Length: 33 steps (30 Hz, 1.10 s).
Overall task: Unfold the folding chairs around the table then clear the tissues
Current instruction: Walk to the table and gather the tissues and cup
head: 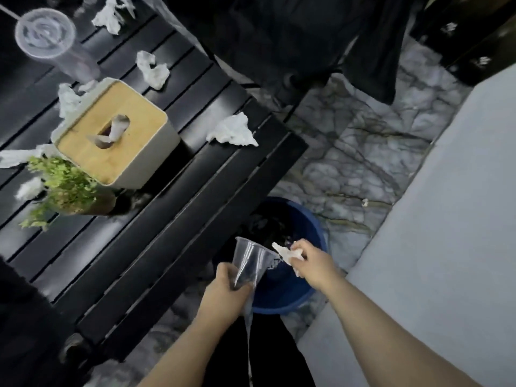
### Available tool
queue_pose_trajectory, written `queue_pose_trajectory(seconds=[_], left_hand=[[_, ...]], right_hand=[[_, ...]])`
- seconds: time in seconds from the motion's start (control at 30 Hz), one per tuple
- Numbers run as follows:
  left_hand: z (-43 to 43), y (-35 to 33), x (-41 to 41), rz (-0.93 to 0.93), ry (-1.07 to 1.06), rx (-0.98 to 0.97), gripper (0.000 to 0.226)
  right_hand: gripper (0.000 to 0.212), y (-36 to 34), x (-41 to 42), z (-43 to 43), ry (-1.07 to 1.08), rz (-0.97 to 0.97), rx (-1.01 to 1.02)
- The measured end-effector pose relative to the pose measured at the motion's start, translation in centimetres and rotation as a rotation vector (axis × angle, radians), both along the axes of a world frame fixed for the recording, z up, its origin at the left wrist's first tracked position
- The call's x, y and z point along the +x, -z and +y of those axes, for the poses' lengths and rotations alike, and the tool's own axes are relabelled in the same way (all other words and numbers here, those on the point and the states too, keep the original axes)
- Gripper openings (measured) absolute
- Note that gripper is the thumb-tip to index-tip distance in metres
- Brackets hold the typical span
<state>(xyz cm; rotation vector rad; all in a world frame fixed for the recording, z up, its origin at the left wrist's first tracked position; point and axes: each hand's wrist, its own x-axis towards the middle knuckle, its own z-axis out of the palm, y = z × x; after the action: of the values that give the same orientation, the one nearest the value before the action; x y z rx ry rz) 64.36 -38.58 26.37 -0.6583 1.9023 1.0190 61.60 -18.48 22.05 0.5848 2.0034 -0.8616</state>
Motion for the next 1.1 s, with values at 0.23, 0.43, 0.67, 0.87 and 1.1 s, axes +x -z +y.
queue_pose_trajectory(seconds=[0.23,0.43,0.67,0.87,1.1], left_hand=[[2.0,2.0,-3.7,-0.112,-0.031,-0.049,0.065],[0.1,-3.7,-7.9,0.245,0.017,-0.019,0.015],[-1.5,-8.0,-21.8,0.677,-0.032,-0.066,0.013],[-2.1,-5.0,-35.2,0.730,-0.047,-0.220,0.039],[-6.8,0.5,-41.2,0.372,-0.081,-0.588,0.052]], right_hand=[[0.044,-1.1,0.2,2.1,0.001,-0.074,-0.114],[0.024,-5.9,-3.6,3.1,0.120,0.107,-0.199],[0.029,-9.0,-13.8,-2.8,-0.030,0.469,-0.211],[0.045,-5.8,-21.2,-9.6,-0.344,0.583,-0.024],[0.067,-1.8,-24.4,-11.8,-0.585,0.497,0.175]])
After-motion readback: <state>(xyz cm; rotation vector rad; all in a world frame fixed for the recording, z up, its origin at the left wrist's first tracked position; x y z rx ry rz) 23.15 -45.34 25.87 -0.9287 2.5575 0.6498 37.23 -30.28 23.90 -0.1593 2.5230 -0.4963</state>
